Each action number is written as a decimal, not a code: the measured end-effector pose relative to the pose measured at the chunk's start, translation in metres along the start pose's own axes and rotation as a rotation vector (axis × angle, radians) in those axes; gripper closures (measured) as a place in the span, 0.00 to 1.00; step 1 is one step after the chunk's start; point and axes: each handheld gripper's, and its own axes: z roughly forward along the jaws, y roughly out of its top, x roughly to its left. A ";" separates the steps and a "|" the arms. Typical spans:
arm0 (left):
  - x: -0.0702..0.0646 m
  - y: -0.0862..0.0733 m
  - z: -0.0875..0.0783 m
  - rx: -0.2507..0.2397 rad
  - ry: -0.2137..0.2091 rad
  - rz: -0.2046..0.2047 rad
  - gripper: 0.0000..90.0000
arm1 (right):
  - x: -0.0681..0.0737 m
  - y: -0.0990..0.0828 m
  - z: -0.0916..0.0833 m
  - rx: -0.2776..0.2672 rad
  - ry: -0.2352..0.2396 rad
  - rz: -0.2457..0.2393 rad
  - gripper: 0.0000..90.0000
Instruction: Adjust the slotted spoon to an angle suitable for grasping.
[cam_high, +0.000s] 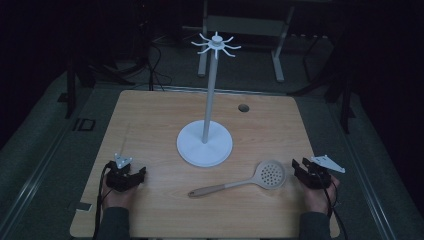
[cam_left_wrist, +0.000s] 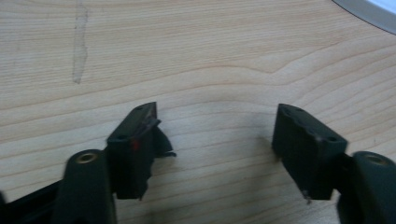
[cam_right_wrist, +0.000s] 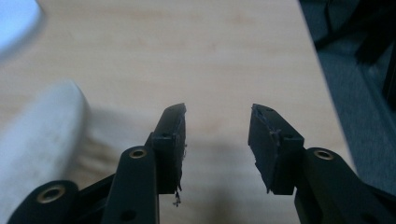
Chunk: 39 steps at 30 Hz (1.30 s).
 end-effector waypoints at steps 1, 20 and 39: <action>0.001 0.000 -0.001 -0.003 -0.009 -0.012 0.42 | 0.010 0.021 -0.009 -0.058 0.042 -0.013 0.61; 0.001 0.000 -0.001 -0.009 -0.043 -0.020 0.43 | 0.098 0.118 -0.003 -0.134 0.271 -0.326 0.59; -0.004 0.000 0.000 -0.006 -0.039 0.007 0.42 | 0.157 0.098 0.008 0.042 0.591 -0.503 0.56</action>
